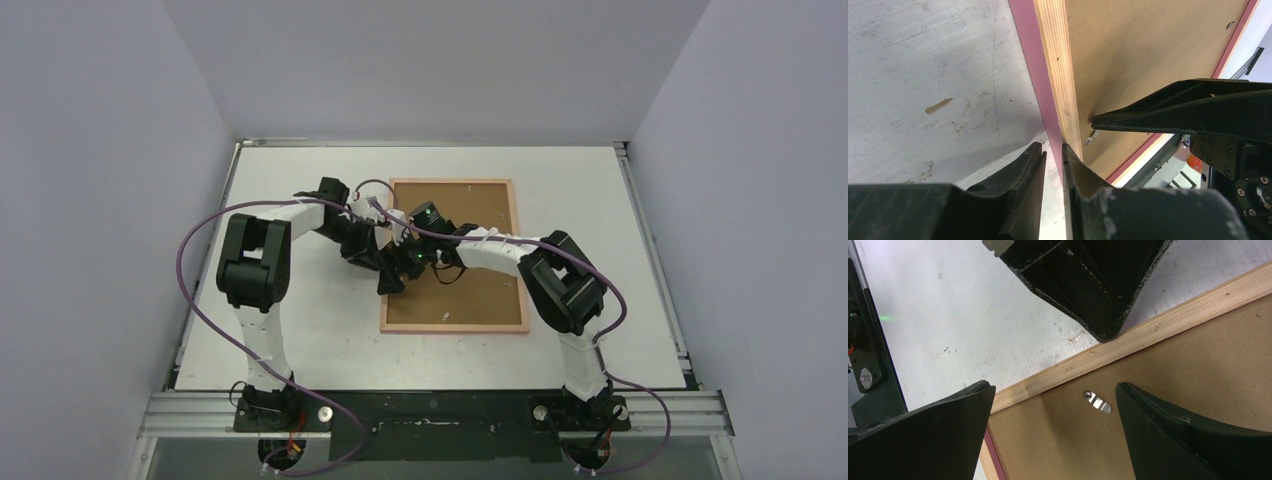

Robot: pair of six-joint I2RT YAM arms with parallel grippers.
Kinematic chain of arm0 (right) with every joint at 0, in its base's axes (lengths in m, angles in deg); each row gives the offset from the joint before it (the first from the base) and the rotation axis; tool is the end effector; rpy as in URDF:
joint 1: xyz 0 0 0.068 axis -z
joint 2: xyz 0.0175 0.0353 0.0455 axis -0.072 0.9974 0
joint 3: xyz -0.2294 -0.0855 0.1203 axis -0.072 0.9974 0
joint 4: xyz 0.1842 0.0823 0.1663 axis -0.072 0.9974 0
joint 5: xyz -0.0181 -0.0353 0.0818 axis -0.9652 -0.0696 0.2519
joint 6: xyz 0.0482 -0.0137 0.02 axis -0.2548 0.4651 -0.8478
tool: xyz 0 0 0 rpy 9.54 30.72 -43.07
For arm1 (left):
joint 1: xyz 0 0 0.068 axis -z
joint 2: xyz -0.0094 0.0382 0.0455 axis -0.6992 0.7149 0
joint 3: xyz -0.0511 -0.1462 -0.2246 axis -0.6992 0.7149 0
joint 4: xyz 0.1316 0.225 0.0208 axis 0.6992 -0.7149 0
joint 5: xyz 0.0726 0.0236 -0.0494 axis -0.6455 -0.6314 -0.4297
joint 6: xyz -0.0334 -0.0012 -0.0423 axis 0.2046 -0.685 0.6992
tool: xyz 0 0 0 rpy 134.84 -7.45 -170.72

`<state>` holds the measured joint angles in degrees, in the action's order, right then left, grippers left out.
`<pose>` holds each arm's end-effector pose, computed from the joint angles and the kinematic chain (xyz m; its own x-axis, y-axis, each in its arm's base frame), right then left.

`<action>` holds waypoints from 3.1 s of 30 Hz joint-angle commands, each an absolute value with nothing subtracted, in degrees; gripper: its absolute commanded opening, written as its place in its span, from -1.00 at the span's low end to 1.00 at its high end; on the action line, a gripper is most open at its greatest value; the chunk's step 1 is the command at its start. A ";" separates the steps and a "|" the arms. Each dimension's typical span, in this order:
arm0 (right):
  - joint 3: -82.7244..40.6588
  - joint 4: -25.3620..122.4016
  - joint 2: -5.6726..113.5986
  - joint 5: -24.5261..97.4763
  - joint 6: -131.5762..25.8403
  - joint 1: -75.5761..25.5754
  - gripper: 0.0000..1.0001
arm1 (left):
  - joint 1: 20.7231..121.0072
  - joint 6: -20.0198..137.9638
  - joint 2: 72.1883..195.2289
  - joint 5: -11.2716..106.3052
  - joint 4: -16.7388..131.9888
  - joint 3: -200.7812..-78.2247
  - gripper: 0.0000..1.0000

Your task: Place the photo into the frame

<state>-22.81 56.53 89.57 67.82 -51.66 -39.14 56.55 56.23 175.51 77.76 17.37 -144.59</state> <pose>0.3008 0.3141 0.1653 -0.6196 -0.4790 -0.6218 -0.7832 0.3251 0.5300 0.3747 -0.1036 0.1373 -0.9898 0.0907 -0.1102 0.1403 0.7608 -0.6336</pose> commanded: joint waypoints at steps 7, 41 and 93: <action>-17.00 54.70 84.58 65.24 -53.31 -41.40 0.96 | 58.24 56.05 176.23 76.14 20.28 -145.28 -0.68; -14.04 53.85 78.32 64.75 -54.61 -40.86 0.95 | 58.11 55.12 176.45 73.35 19.37 -145.57 -0.76; -10.94 45.99 83.32 69.36 -60.68 -43.48 0.87 | 57.44 55.30 176.30 73.09 18.94 -145.59 -0.77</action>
<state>-12.25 47.91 83.66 65.41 -58.76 -40.17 57.25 56.78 175.51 77.45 16.65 -144.85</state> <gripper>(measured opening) 0.941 0.120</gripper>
